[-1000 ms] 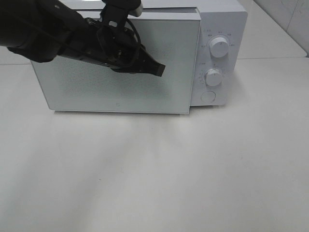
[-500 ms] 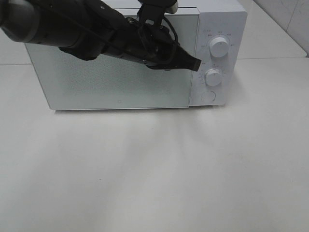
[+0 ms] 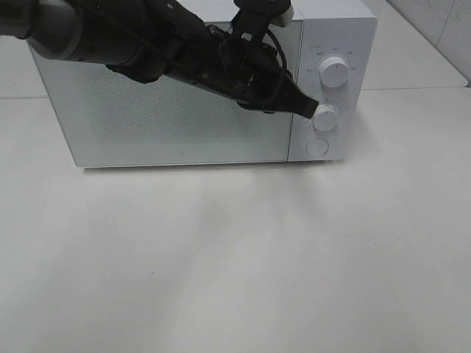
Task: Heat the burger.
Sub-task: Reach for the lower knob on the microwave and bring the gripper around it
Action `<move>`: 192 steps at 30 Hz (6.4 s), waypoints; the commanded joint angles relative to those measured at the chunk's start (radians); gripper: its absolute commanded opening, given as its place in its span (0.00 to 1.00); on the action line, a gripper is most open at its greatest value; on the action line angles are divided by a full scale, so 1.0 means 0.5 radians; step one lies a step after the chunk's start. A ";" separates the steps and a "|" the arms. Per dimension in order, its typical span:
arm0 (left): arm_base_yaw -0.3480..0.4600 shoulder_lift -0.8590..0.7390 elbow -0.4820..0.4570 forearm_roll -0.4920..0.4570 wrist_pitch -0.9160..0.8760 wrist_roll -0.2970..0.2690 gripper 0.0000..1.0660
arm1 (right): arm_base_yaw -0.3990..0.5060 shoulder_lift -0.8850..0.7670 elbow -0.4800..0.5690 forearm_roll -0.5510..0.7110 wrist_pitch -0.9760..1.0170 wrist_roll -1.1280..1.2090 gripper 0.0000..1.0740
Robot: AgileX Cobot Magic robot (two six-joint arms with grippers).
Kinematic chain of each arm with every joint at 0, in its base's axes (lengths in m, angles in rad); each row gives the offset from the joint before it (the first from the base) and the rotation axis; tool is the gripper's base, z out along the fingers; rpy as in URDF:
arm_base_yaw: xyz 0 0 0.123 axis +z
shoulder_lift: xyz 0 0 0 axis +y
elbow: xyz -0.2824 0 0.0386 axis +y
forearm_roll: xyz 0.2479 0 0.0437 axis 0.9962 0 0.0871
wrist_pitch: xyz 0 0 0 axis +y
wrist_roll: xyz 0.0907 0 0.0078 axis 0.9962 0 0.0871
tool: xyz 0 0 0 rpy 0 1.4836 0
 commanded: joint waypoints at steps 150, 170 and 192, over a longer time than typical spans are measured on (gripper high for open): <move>0.950 -4.236 2.102 2.018 1.460 -2.204 0.00 | -0.006 0.042 -0.054 -0.002 -0.220 -0.014 0.32; 0.950 -4.236 2.102 2.018 1.460 -2.206 0.00 | -0.006 0.786 -0.054 -0.002 -0.870 -0.020 0.37; 0.950 -4.236 2.102 2.018 1.460 -2.206 0.00 | -0.006 1.774 -0.054 -0.002 -1.848 -0.020 0.52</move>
